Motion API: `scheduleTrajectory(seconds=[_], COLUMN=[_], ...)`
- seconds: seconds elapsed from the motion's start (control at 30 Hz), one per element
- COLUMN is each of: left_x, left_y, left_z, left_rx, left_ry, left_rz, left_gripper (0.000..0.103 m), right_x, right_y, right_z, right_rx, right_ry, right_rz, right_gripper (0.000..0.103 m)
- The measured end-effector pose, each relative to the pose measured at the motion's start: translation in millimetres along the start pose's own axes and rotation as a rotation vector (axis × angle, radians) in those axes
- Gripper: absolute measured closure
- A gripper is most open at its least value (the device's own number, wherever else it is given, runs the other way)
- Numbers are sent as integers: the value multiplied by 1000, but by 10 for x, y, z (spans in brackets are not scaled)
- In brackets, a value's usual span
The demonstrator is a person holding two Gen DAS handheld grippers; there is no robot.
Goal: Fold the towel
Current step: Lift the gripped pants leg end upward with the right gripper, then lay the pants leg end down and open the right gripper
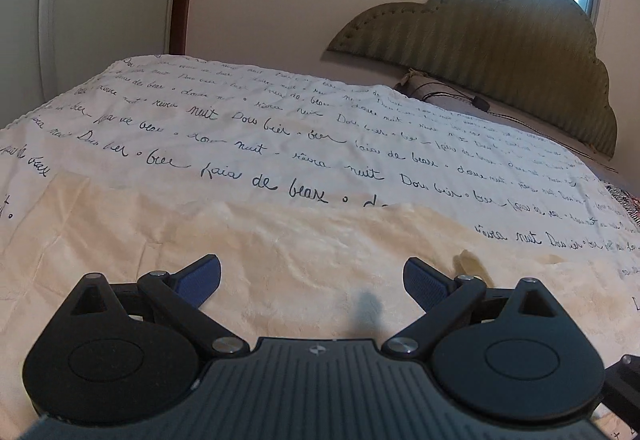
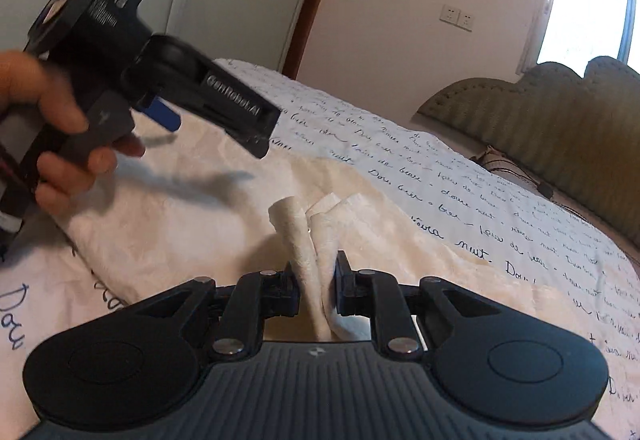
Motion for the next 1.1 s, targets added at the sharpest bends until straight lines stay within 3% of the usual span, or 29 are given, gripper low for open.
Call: scheduleTrajectory(seconds=[0.2,0.33,0.47,0.6,0.67,0.73,0.87,0.93,1.07,1.1], left_x=[1,32,104,365,569,718,643,611,777,763], left_y=[24,-30,-97,63,281,476,288,237,409,360], left_z=[326,669,965,1244,1321,1302,1239,1264,1256,1203], left_rx=[63,124,195,254,239,158,194,198,141,148], left_ry=[37,125,186,252,310,372,345,349,446,422], left_rz=[6,16,34,-43,-110,-167,-99,-95,-226,-210], left_gripper=[4,4,4,2,3,12,9,0,6,8], right_x=[63,-21,132,648,981,1176,1039,985,1035,992], right_y=[118,-250,-800,-860,-665,-593,-772,-733,-486,-506], right_z=[-141,-112,402,1116,1250,1175,1166,1166,1053,1041], right_rx=[-17,-65,-93,15,-20,-31,9,-1,-6,10], right_ry=[-52,-100,69,324,425,399,425,444,352,346], right_rz=[-55,-11,40,-51,-177,-251,-165,-138,-247,-248], right_gripper=[81,76,76,76,76,76,75,75,76,75])
Point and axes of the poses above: each gripper's, at about its wrist camera, not at the fingertips, and y roughly the way its jaws point, z to its right, x to its underside, the point moved 6 cm from there along y, roughly the way its jaws point, and after that the axes turned 12 degrees about -y, right-handed, at the moved point
